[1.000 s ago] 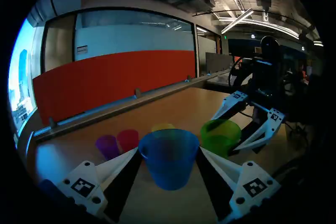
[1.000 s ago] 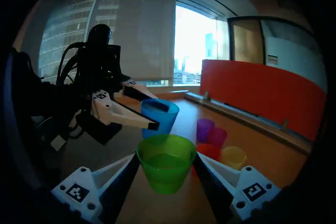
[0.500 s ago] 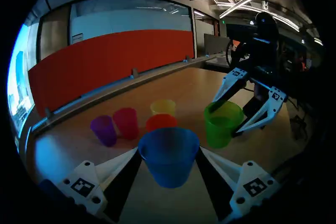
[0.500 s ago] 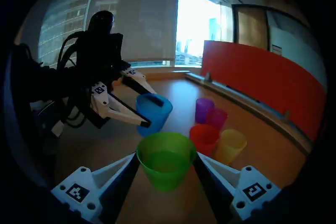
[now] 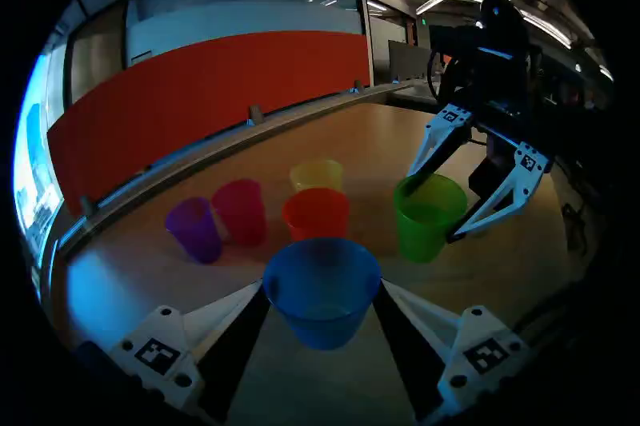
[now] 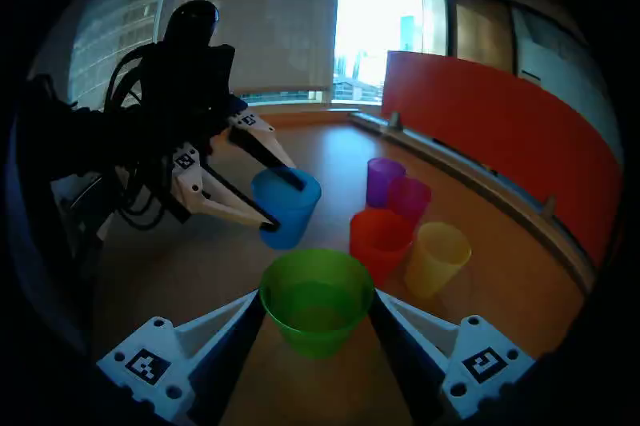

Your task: Pour water

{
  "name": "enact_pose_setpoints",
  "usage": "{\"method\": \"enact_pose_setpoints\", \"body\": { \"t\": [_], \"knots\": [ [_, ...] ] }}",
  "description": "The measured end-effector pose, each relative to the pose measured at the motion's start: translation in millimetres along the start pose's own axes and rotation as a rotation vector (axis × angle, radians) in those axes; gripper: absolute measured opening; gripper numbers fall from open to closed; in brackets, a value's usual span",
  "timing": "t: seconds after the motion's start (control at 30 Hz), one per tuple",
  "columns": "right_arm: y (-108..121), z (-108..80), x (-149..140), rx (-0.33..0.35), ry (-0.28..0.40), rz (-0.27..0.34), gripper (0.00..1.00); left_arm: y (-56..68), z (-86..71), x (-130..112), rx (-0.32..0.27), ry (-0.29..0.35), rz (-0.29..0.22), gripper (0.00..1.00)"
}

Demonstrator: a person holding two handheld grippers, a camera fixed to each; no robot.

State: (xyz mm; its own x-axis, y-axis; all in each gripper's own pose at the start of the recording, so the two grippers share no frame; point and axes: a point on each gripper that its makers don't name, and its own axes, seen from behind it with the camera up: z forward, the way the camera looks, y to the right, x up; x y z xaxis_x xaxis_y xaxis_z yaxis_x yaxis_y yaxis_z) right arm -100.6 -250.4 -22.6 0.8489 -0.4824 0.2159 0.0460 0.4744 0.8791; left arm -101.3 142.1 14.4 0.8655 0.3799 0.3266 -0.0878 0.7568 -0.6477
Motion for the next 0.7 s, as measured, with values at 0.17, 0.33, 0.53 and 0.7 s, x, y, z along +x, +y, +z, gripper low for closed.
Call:
{"method": "enact_pose_setpoints", "body": {
  "t": [0.17, 0.33, 0.53, 0.7],
  "knots": [
    [5, 4.2, -6, 0.000, -0.018, 0.000, 0.91, -3.1, 5.1, -8, 0.004, -0.020, 0.006, 0.87],
    [8, 8.1, -8, 0.000, -0.028, -0.002, 0.91, -5.3, 9.9, -8, 0.007, -0.020, 0.002, 0.87],
    [11, 12.9, -10, -0.002, -0.037, -0.005, 0.91, -6.3, 16.9, -6, -0.001, -0.013, -0.019, 0.87],
    [14, 16.0, -12, -0.005, -0.042, -0.001, 0.91, -7.2, 21.8, -5, -0.004, -0.013, -0.030, 0.87]
  ]
}}
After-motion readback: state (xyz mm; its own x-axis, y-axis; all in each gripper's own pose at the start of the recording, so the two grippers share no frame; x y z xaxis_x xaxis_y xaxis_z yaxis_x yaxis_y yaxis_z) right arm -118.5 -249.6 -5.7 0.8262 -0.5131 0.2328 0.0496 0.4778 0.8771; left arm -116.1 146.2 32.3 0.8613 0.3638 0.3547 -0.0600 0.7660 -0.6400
